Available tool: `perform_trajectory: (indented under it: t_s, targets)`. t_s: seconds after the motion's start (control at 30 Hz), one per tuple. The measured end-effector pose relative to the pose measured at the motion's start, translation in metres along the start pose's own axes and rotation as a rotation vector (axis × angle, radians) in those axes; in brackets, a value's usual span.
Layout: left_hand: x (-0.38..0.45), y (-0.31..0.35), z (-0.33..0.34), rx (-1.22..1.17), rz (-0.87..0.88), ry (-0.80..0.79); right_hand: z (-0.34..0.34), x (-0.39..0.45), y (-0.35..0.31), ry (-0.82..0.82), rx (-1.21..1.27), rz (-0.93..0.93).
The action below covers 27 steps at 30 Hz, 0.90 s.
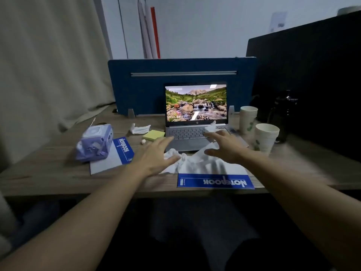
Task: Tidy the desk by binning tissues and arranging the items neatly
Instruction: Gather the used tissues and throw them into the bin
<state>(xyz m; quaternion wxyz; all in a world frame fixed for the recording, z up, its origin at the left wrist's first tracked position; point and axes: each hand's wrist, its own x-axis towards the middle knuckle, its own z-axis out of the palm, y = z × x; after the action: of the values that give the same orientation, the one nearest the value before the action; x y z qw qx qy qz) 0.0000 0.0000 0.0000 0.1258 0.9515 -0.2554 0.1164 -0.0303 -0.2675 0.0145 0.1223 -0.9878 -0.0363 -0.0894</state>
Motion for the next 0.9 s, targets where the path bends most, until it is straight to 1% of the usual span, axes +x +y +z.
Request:
perform_trajectory:
  t_s: [0.07,0.13,0.3,0.37,0.43,0.53,0.63,0.77,0.9]
  targets:
    - [0.0,0.0,0.009,0.003,0.015,-0.069,0.008,0.002,-0.001,-0.078,0.002,-0.014]
    - [0.0,-0.004,0.026,0.001,0.002,-0.092,0.021,0.004,0.001,-0.137,-0.003,-0.018]
    - [0.007,-0.006,0.044,-0.034,-0.026,-0.066,0.036,0.01,0.003,-0.164,0.047,-0.036]
    - [0.009,-0.007,0.049,-0.076,-0.023,-0.066,0.04,0.01,0.002,-0.129,0.068,-0.048]
    - [0.011,-0.009,0.053,-0.167,-0.025,-0.058,0.043,0.011,0.003,-0.074,0.065,-0.091]
    - [0.012,-0.008,0.056,-0.283,-0.01,0.002,0.045,0.011,0.002,-0.001,0.072,-0.136]
    - [0.011,-0.008,0.055,-0.346,-0.025,0.057,0.046,0.012,-0.004,0.036,0.102,-0.149]
    - [0.01,-0.006,0.044,-0.402,-0.047,0.056,0.042,0.014,-0.017,0.075,0.196,-0.153]
    - [0.01,0.001,0.029,-0.423,0.048,0.022,0.036,0.014,-0.035,0.124,0.293,-0.11]
